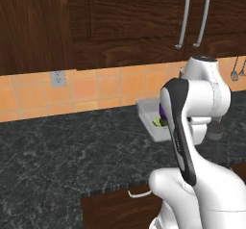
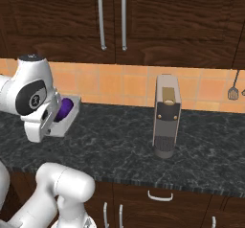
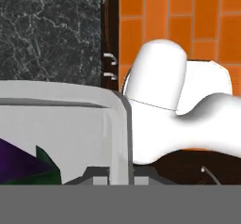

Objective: Take the meat container that has the chicken drumstick and place it on the second highest rack of the freezer. Then take the vegetable container that has the lemon wedge and eggplant and place it on the highest rack of the freezer.

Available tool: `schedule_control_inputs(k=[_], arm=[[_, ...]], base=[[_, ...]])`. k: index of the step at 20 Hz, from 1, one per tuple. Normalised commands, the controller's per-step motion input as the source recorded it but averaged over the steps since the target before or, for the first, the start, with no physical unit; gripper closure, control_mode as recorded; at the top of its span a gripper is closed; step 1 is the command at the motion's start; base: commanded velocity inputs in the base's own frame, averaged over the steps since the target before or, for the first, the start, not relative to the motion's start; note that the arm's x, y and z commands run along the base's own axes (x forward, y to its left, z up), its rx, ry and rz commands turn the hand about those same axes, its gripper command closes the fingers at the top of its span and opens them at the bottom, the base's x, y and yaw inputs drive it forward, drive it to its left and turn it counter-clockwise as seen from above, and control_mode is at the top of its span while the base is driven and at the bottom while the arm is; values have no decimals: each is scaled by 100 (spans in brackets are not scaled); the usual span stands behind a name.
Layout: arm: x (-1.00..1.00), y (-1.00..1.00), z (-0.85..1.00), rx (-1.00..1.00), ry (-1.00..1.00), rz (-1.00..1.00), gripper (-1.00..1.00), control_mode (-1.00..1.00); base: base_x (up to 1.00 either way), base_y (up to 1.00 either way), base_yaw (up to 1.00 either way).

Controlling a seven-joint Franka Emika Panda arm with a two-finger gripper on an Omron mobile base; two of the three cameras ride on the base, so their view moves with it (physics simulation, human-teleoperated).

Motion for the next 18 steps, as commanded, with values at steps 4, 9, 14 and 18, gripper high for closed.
schedule_control_inputs(k=[4, 9, 14, 18], arm=[[-17, 11, 24, 0, 0, 0, 100, -100], [-30, 0, 10, 0, 0, 0, 100, -100], [-13, -2, 0, 0, 0, 0, 100, 100], [0, 0, 0, 0, 0, 0, 100, 100]], base=[[0, 0, 0], [0, 0, 0], [-78, -40, -3], [-41, -62, -60]])
